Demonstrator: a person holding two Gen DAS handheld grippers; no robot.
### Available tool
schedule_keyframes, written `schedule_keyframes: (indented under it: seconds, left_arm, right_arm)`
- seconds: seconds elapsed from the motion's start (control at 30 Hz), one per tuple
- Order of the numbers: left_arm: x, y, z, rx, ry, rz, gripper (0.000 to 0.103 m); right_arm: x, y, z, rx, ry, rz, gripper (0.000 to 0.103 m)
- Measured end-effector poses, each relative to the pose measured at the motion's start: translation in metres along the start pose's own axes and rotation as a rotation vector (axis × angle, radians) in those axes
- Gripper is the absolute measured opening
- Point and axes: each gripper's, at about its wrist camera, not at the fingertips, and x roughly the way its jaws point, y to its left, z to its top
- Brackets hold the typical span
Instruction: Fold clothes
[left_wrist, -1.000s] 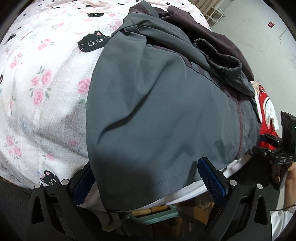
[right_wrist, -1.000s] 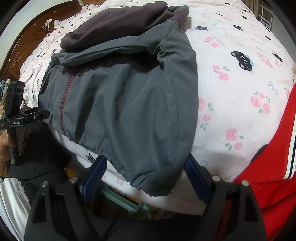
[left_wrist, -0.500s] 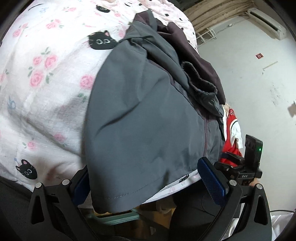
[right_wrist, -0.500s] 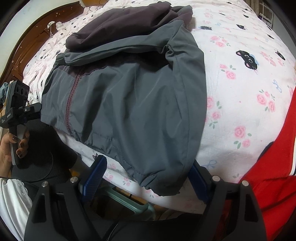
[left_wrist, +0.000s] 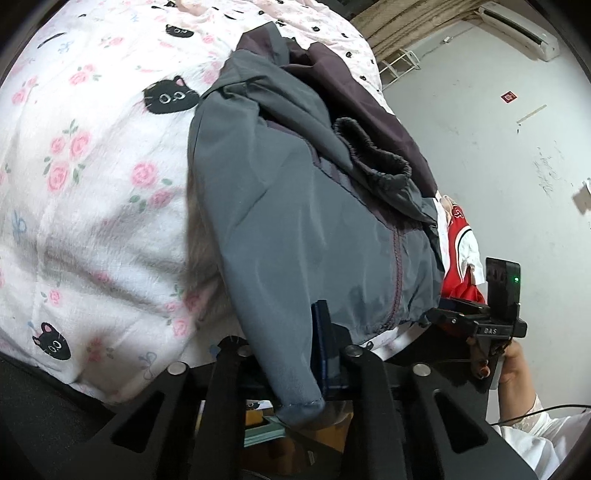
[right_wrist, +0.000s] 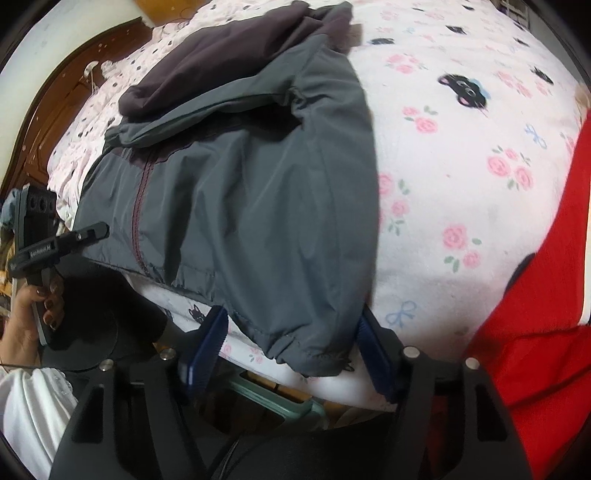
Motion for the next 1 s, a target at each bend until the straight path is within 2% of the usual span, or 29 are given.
schedule_keyframes:
  seconds: [0.1,0.17,0.2,0.27,0.3,0.47,0.67,0.8,1.0]
  left_arm:
    - [-0.003,0.001,0.002,0.0,-0.006,-0.013,0.008]
    - [-0.009,-0.001,0.004,0.008,-0.013,-0.019,0.008]
    - [-0.011,-0.003,0.004,0.011,-0.016,-0.023,0.008]
    - [-0.016,-0.006,0.005,0.021,-0.021,-0.028,0.007]
    - [-0.019,-0.008,0.005,0.029,-0.023,-0.028,0.007]
    - [-0.031,-0.012,0.005,0.043,-0.03,-0.025,0.007]
    - [-0.061,-0.017,0.016,0.061,-0.068,-0.065,0.007]
    - [-0.076,-0.026,0.037,0.073,-0.105,-0.086,0.007]
    - [-0.085,-0.027,0.069,0.056,-0.15,-0.079,0.007]
  right_arm:
    - [0.002,-0.006,0.0,0.026,0.017,0.005,0.052]
    - [0.003,-0.007,-0.001,0.034,0.027,0.012,0.037]
    - [0.002,-0.008,-0.001,0.037,0.029,0.02,0.034]
    - [0.001,-0.007,-0.001,0.043,0.029,0.041,0.02]
    - [0.0,-0.007,-0.001,0.045,0.03,0.055,0.017]
    - [-0.01,-0.004,-0.004,0.034,0.038,0.11,0.012]
    - [-0.036,-0.01,0.002,0.117,-0.007,0.335,0.009]
    - [-0.063,-0.013,0.015,0.133,-0.07,0.44,0.009]
    - [-0.095,-0.019,0.045,0.115,-0.159,0.491,0.008]
